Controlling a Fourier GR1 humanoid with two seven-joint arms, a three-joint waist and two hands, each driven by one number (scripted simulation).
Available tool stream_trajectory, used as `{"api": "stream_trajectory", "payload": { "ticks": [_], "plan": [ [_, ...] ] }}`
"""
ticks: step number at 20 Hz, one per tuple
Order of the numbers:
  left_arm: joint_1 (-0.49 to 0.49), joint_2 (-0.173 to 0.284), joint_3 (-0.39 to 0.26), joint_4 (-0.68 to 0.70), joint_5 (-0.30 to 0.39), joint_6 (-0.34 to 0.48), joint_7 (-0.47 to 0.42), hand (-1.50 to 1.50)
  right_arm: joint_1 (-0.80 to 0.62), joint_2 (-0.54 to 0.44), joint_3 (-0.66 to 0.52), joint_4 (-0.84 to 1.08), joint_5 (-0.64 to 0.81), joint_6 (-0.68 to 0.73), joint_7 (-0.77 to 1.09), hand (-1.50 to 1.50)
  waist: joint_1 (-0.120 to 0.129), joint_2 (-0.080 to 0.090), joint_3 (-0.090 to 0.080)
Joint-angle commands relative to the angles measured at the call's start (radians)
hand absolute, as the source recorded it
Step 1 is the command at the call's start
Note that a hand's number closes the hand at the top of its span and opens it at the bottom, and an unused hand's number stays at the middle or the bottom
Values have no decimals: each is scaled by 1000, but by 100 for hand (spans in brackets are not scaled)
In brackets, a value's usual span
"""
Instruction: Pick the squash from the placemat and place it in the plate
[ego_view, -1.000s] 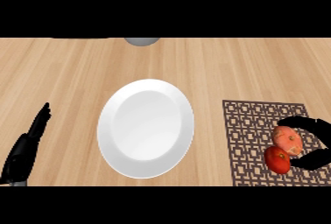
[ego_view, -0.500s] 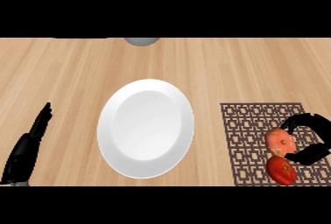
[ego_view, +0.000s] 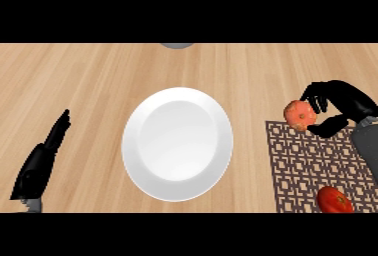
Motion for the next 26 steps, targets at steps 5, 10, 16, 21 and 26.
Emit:
{"api": "stream_trajectory", "payload": {
  "ticks": [5,10,16,21,26],
  "plan": [
    [-28,3,35,28,6,8,42,0,-248,21,-49,141,61,-193,-140,150,-46,-9,0],
    [33,-8,27,-29,-4,16,36,0,-232,75,-99,43,-42,-228,-313,150,-65,-19,0],
    [34,16,68,0,13,-6,23,0,-213,103,-89,-167,-181,27,-308,150,-83,-23,-2],
    [20,6,72,13,-2,0,15,0,-212,177,-49,-370,-209,108,-134,150,-81,-22,-2],
    [29,9,95,60,11,-19,-53,0,-218,306,33,-484,-184,118,50,150,-74,-19,-2]
  ]
}}
